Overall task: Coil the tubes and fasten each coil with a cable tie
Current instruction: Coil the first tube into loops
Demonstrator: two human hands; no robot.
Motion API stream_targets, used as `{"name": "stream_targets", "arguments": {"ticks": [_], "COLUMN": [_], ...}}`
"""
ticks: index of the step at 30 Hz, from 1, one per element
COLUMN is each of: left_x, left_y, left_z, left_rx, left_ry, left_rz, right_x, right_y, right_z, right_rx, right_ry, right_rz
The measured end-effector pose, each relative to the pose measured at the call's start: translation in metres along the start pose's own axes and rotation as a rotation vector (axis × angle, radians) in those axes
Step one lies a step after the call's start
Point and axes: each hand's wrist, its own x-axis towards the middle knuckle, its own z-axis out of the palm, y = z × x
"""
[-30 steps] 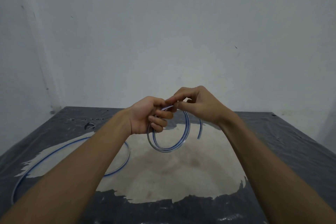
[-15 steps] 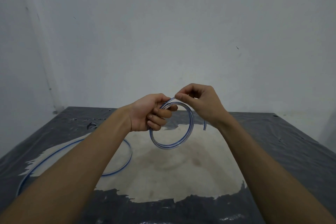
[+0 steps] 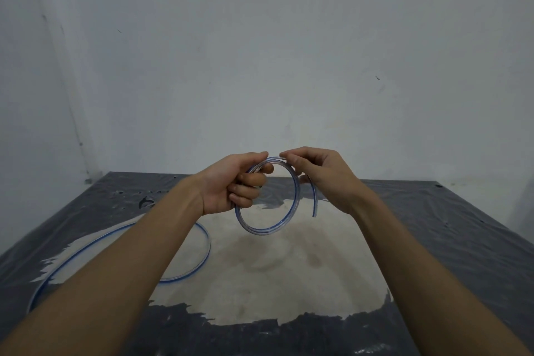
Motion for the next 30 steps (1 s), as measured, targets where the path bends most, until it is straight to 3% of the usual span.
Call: {"name": "stream_targets", "arguments": {"ticks": [16,23,30], "left_x": [0.010,0.015,0.010], "left_y": [-0.008,-0.010,-0.006], "left_z": [-0.005,0.002,0.006], "left_rx": [-0.237,-0.145,-0.072], "left_ry": [0.095,0.241,0.120], "left_rz": [0.094,0.131,0.064], "right_x": [-0.003,-0.007,-0.007], "right_y": [0.011,0.019,0.020], "right_z": [0.000,0.007,0.001], "right_rx": [0.221,0.413,0.329], "right_ry": [0.088,0.066,0.076], "right_rz": [0.142,0.206,0.209]}}
